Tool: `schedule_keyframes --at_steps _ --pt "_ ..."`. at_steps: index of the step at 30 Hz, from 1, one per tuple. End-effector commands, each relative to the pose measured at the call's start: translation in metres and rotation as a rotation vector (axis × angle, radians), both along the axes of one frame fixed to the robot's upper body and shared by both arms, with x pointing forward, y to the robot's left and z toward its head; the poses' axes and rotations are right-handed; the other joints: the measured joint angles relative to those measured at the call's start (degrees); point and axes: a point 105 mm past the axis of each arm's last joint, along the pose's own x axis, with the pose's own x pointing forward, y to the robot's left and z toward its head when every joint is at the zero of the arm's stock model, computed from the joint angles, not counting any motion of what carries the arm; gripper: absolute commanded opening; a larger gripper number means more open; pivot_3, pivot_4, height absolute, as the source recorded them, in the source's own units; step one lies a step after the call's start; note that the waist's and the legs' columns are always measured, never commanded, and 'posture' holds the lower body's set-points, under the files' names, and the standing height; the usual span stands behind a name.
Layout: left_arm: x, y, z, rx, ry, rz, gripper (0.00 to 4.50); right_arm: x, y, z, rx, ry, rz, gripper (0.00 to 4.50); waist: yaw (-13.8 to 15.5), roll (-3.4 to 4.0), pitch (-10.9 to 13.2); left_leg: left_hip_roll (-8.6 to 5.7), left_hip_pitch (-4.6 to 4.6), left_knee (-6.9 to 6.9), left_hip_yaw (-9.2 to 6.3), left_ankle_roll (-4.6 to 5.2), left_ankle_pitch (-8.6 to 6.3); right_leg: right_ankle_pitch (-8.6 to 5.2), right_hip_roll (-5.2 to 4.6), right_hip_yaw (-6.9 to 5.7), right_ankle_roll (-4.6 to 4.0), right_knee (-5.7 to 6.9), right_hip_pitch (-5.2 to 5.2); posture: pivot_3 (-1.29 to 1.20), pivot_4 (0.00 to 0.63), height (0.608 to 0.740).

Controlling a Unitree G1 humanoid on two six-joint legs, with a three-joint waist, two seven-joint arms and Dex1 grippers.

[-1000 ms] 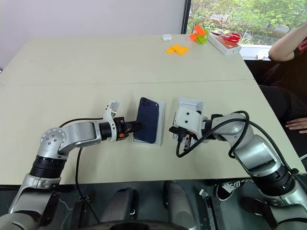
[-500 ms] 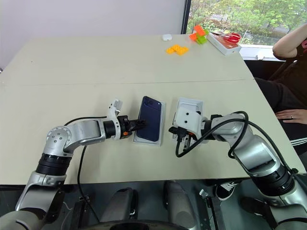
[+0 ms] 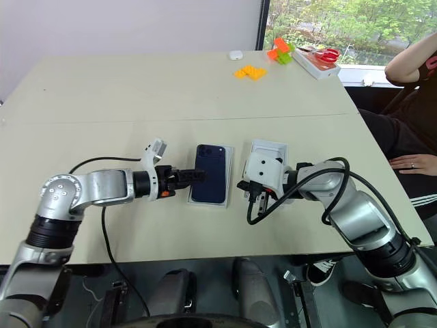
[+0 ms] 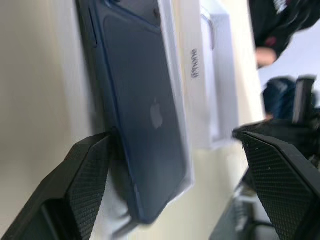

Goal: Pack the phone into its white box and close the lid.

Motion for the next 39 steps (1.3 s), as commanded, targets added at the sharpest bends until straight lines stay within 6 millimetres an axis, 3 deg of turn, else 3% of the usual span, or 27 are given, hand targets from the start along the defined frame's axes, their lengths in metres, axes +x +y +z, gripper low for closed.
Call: schedule_keyframes --at_steps 1,7,10,14,16,22,28,31,37,39 --pt "-0.007 0.001 0.015 0.046 -0.091 -0.065 4.29 -0.001 0.005 0.01 0.014 -0.043 0.031 0.0 0.1 0.0 0.0 -0.01 0.01 0.0 0.0 0.0 0.0 -0.02 -0.01 0.0 -0.04 -0.01 0.02 0.0 0.15 0.73" --pt "0.003 0.026 0.038 0.043 -0.195 0.017 4.29 0.0 0.006 0.009 0.012 -0.044 0.035 0.0 0.2 0.0 0.0 -0.01 -0.01 0.0 0.0 0.0 0.0 -0.05 -0.03 -0.01 -0.08 -0.05 0.03 0.0 0.15 0.73" --pt "0.021 0.053 0.051 0.045 -0.277 0.169 4.29 0.004 0.006 0.01 0.015 -0.059 0.024 0.0 0.1 0.0 0.0 -0.01 0.0 0.0 0.01 0.0 0.0 -0.05 -0.03 -0.02 -0.08 -0.05 0.03 0.0 0.15 0.73" --pt "0.033 0.08 0.054 0.141 -0.405 0.306 4.29 0.017 0.006 0.016 0.037 -0.092 -0.028 0.0 0.0 0.0 0.0 0.0 0.02 -0.02 0.04 0.0 0.0 -0.06 -0.01 0.0 -0.08 -0.05 0.02 0.0 0.15 0.73" --pt "0.035 0.094 0.053 0.286 -0.532 0.364 4.29 0.02 0.005 0.014 0.036 -0.099 -0.048 0.0 0.0 0.01 0.0 0.0 0.02 -0.02 0.04 0.0 0.0 -0.06 -0.01 0.0 -0.08 -0.07 0.02 0.0 0.15 0.73" --pt "0.019 0.094 0.006 0.574 -0.613 0.172 4.29 0.025 0.002 0.013 0.054 -0.094 -0.093 0.0 0.3 0.01 0.0 -0.01 -0.03 -0.05 0.11 0.0 -0.01 -0.09 -0.07 0.04 -0.06 -0.17 0.02 0.0 0.15 0.73" --pt "0.016 0.077 -0.005 0.572 -0.67 0.101 4.29 0.028 0.005 0.009 0.06 -0.068 -0.126 0.0 0.1 0.0 0.0 0.03 -0.03 -0.04 0.12 0.03 -0.02 -0.11 -0.04 0.03 -0.02 -0.17 0.03 0.0 0.15 0.73" --pt "0.009 0.067 -0.01 0.591 -0.695 0.036 3.48 0.034 0.004 0.007 0.062 -0.052 -0.178 0.0 -0.2 0.0 0.0 0.06 -0.03 -0.05 0.12 0.05 -0.04 -0.1 -0.01 0.03 -0.01 -0.17 0.02 0.0 0.15 0.73" --pt "0.012 0.057 -0.022 0.666 -0.702 -0.05 0.41 0.045 0.007 0.002 0.033 -0.053 -0.242 0.0 -0.2 0.0 0.0 0.07 0.0 -0.05 0.1 0.06 -0.04 -0.1 0.04 0.03 -0.01 -0.13 0.02 0.0 0.15 0.73" --pt "0.019 0.056 -0.027 0.701 -0.679 -0.056 0.41 0.052 0.006 -0.004 -0.02 -0.077 -0.265 0.0 -0.2 0.0 0.0 0.07 -0.01 -0.04 0.11 0.06 -0.04 -0.09 0.03 0.03 0.0 -0.14 0.01 0.0 0.15 0.73"
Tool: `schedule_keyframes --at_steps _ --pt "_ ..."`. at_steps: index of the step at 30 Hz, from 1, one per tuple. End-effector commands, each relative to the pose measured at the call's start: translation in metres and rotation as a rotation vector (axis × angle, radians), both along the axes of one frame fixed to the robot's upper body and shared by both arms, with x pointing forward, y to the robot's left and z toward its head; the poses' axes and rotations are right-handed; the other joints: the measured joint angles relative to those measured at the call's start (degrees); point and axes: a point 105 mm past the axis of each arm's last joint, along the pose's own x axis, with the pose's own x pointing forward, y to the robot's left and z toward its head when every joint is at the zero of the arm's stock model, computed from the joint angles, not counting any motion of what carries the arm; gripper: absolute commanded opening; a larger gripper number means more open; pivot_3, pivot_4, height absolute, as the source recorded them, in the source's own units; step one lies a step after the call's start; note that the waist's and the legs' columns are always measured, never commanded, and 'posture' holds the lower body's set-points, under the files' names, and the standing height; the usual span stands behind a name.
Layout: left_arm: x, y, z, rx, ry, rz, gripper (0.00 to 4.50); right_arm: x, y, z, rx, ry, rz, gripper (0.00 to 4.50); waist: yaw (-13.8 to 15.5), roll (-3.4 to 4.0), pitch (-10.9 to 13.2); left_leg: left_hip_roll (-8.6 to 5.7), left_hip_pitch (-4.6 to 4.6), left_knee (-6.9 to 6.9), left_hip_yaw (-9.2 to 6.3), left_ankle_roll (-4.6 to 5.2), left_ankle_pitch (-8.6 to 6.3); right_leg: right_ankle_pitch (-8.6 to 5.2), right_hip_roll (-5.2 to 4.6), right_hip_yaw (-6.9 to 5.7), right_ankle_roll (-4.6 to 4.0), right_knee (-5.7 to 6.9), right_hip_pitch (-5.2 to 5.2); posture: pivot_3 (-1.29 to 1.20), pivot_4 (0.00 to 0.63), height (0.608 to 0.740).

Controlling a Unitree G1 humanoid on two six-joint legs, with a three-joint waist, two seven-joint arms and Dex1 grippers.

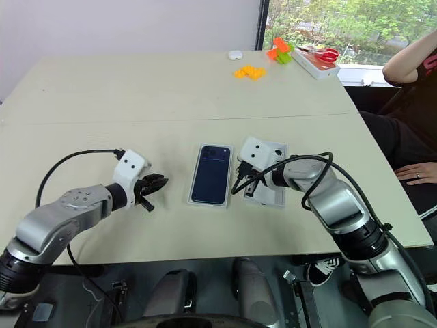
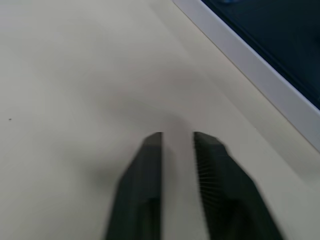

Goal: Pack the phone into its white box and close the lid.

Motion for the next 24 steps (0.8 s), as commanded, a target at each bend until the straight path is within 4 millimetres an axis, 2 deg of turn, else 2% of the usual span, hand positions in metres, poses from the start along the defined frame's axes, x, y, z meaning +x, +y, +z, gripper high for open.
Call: schedule_keyframes --at_steps 1,9,14,24 --pt "0.011 -0.003 0.002 0.04 0.0 0.006 0.41 0.011 0.003 0.002 -0.062 -0.059 -0.026 0.0 0.0 0.0 0.0 0.0 0.0 0.0 0.0 0.0 0.0 0.0 0.0 0.0 0.0 0.0 0.0 0.0 0.15 0.73" --pt "0.01 -0.028 -0.009 0.052 0.049 -0.083 0.41 0.027 0.006 -0.009 -0.075 -0.031 -0.077 0.0 0.2 0.0 0.0 -0.01 0.01 0.01 0.01 0.13 -0.07 0.13 -0.02 0.02 0.12 0.0 0.02 0.0 0.15 0.73" --pt "-0.008 -0.052 -0.01 0.043 0.062 -0.236 0.41 0.013 0.024 -0.013 -0.059 -0.003 0.026 0.0 0.2 0.0 0.0 -0.02 0.02 0.04 0.0 0.13 -0.07 0.12 -0.05 0.01 0.13 -0.01 0.07 0.0 0.15 0.73" --pt "-0.025 -0.059 -0.009 0.025 0.095 -0.3 0.41 -0.001 0.03 -0.015 -0.053 0.015 0.095 0.0 -0.1 0.0 0.0 0.01 0.06 0.04 -0.02 0.14 -0.08 0.1 -0.01 0.01 0.18 0.04 0.06 0.0 0.15 0.73"
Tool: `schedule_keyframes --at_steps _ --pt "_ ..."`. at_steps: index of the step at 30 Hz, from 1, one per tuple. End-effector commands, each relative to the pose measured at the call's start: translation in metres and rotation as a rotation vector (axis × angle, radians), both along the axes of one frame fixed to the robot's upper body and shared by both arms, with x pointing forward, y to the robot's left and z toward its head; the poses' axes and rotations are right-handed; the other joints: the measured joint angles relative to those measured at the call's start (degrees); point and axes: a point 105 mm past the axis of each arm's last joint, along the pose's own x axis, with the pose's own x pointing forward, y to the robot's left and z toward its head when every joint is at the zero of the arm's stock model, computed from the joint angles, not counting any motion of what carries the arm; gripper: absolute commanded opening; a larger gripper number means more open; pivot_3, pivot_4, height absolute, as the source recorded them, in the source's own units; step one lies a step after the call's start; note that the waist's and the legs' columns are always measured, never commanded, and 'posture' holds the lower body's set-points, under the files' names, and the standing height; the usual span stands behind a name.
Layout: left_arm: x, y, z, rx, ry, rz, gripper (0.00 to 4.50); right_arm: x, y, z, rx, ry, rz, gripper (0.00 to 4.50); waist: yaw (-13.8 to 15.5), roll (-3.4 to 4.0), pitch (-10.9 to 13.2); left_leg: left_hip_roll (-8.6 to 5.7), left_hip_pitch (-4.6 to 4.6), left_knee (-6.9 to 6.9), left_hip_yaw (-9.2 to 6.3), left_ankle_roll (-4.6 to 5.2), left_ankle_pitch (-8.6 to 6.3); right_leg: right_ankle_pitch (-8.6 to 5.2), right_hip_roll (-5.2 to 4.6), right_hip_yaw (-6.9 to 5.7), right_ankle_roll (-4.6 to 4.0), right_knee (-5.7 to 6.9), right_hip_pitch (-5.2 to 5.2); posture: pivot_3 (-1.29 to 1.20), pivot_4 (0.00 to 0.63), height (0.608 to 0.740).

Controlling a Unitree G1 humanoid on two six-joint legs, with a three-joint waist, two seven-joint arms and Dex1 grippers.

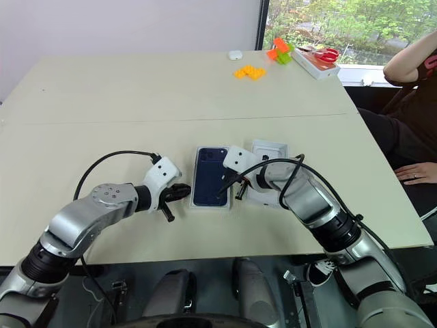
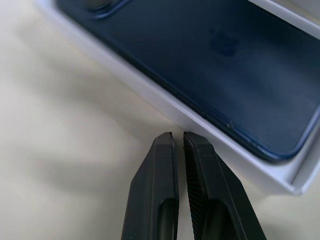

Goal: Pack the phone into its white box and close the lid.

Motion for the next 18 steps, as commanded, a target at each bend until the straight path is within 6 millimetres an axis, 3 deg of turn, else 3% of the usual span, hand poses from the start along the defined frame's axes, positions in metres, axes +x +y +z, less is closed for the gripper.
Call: schedule_keyframes --at_steps 1,8,18 --pt "-0.01 -0.009 0.001 -0.01 0.014 -0.056 0.41 -0.007 0.011 0.011 0.03 -0.033 0.062 0.0 0.0 0.0 0.0 0.0 0.0 0.0 0.0 0.0 0.0 0.0 0.0 0.0 0.0 0.0 0.0 0.0 0.15 0.73" --pt "-0.011 -0.004 -0.003 0.001 0.027 -0.038 0.41 -0.014 0.011 0.012 0.029 -0.026 0.074 0.0 0.0 0.0 0.0 0.0 0.0 0.0 0.01 0.01 0.0 0.0 0.0 0.0 0.0 -0.01 0.0 0.0 0.15 0.73" --pt "-0.019 -0.012 -0.001 -0.018 0.038 -0.079 0.41 -0.033 0.011 0.01 0.027 0.005 0.108 0.0 0.0 0.0 0.0 0.0 0.0 0.0 0.0 0.01 0.0 -0.02 0.01 0.0 0.01 -0.01 0.0 0.0 0.15 0.73"
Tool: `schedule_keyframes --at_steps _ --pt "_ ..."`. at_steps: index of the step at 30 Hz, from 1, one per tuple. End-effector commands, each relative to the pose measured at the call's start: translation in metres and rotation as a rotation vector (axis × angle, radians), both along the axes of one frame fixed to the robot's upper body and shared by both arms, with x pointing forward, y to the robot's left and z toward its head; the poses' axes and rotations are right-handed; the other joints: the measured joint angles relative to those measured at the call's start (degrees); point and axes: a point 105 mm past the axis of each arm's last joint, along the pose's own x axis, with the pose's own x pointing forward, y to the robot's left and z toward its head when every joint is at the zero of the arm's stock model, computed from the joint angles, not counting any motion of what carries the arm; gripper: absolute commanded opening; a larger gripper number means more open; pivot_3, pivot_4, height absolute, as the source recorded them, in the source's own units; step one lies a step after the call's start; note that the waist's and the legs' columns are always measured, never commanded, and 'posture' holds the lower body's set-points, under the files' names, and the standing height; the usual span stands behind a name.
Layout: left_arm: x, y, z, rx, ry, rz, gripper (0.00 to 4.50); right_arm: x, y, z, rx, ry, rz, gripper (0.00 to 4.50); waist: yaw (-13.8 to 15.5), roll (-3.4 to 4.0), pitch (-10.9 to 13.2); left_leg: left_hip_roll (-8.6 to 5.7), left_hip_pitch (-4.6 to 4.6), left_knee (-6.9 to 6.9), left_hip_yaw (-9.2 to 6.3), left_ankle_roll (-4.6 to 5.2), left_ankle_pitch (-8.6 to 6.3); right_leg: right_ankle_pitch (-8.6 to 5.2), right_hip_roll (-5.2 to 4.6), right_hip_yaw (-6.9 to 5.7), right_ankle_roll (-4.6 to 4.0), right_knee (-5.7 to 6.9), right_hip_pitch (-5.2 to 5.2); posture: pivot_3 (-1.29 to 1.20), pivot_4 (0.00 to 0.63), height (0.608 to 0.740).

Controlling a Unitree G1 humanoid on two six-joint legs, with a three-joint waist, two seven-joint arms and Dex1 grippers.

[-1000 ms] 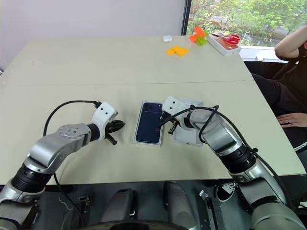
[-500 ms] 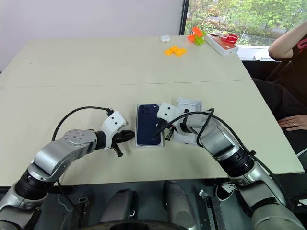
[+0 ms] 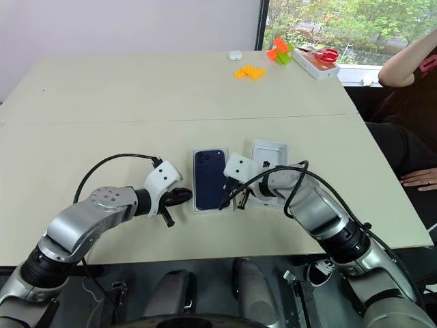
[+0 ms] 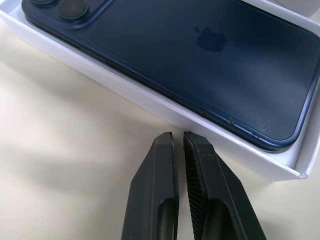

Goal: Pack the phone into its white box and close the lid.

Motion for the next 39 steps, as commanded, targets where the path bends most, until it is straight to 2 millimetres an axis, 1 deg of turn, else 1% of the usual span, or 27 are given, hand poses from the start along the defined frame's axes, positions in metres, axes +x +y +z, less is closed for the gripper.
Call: schedule_keyframes --at_steps 1,9,15,20,24,27,30,33,39 --pt "-0.01 -0.009 -0.001 -0.015 0.021 -0.047 0.41 -0.012 0.012 0.012 0.045 -0.016 0.071 0.0 0.0 0.0 0.0 0.0 0.0 0.0 0.0 0.0 0.0 0.0 0.0 0.0 0.0 0.0 0.0 0.0 0.15 0.73" --pt "-0.005 -0.008 -0.001 -0.015 0.016 -0.03 0.41 -0.017 0.014 0.014 0.047 -0.01 0.081 0.0 0.0 0.0 0.0 0.0 0.01 0.0 -0.01 0.0 0.0 -0.01 0.0 -0.01 -0.01 0.0 0.0 0.0 0.15 0.73" --pt "-0.006 -0.011 -0.001 -0.022 0.02 -0.037 0.41 -0.018 0.009 0.016 0.037 -0.017 0.078 0.0 0.1 0.0 0.0 -0.01 0.0 0.0 0.0 0.0 0.0 -0.01 -0.01 -0.01 -0.01 0.0 0.0 0.0 0.15 0.73" --pt "0.001 -0.01 -0.001 -0.027 0.009 -0.004 0.41 -0.018 0.004 0.027 0.037 -0.034 0.067 0.0 0.3 0.0 0.0 -0.03 0.0 0.02 -0.01 0.0 0.0 -0.01 -0.02 -0.01 0.0 0.0 0.02 0.0 0.15 0.73" --pt "0.003 -0.01 -0.001 -0.032 0.006 0.002 0.41 -0.018 -0.01 0.039 0.027 -0.06 0.04 0.0 0.3 0.0 0.0 -0.04 0.0 0.02 -0.03 0.0 0.0 -0.01 -0.03 -0.02 -0.01 0.0 0.04 0.0 0.15 0.73" --pt "0.002 -0.011 -0.001 -0.034 0.007 -0.004 0.41 -0.013 -0.023 0.052 0.051 -0.081 -0.02 0.0 0.3 0.0 0.0 -0.04 0.0 0.02 -0.03 0.0 0.0 -0.02 -0.03 -0.02 0.01 -0.02 0.05 0.0 0.15 0.73" --pt "0.002 -0.013 -0.001 -0.039 0.007 -0.009 0.41 -0.007 -0.033 0.06 0.089 -0.08 -0.083 0.0 0.3 0.0 0.0 -0.04 0.0 0.02 -0.03 0.0 0.0 -0.02 -0.03 -0.02 0.01 -0.01 0.05 0.0 0.15 0.73" --pt "0.005 -0.016 -0.002 -0.043 0.005 -0.008 0.41 0.0 -0.041 0.061 0.11 -0.076 -0.147 0.0 0.3 -0.01 0.0 -0.04 -0.01 0.02 -0.03 0.0 0.0 -0.01 -0.03 -0.02 0.01 -0.01 0.05 0.0 0.15 0.73" --pt "0.009 -0.019 -0.004 -0.049 0.003 -0.003 0.41 0.014 -0.045 0.062 0.162 -0.048 -0.276 0.0 0.3 0.0 0.0 -0.05 0.01 0.03 -0.03 0.0 0.0 -0.01 -0.04 -0.01 0.0 -0.01 0.09 0.0 0.15 0.73"
